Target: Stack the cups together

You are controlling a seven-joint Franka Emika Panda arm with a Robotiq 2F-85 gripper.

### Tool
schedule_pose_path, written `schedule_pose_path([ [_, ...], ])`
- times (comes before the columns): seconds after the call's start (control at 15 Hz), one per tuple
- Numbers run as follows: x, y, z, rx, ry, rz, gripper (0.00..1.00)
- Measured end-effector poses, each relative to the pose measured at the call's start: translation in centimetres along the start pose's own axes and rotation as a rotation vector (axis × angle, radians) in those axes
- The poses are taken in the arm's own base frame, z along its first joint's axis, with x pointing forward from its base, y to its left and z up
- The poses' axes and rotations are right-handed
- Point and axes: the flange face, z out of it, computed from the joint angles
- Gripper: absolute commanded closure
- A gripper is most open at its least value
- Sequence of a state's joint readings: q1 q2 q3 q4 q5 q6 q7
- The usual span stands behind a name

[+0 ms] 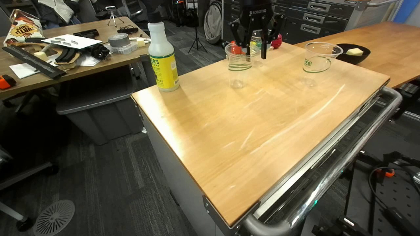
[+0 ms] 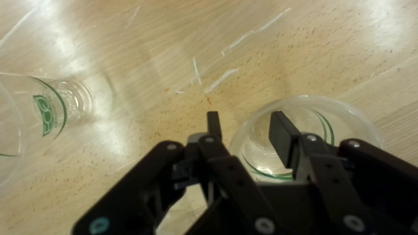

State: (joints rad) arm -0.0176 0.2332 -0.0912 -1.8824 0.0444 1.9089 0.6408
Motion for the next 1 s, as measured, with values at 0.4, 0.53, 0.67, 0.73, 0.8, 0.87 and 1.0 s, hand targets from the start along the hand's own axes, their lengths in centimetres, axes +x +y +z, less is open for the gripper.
schedule_pose_path([
  [0.4,-1.0,0.8,-1.0,0.039,0.033,0.037,0.99],
  [0.53,-1.2,1.1,-1.5,0.050,0.045,0.053,0.99],
  [0.67,-1.2,1.4,-1.7,0.056,0.051,0.065,0.98],
  [0.73,-1.2,1.4,-1.7,0.065,0.044,0.072,0.98],
  [0.8,-1.1,1.5,-1.8,0.087,0.027,0.087,0.98],
  [0.87,-1.0,1.6,-1.9,0.115,0.007,0.105,0.98],
  [1.0,-0.6,2.3,-2.8,0.196,-0.034,0.153,0.98],
])
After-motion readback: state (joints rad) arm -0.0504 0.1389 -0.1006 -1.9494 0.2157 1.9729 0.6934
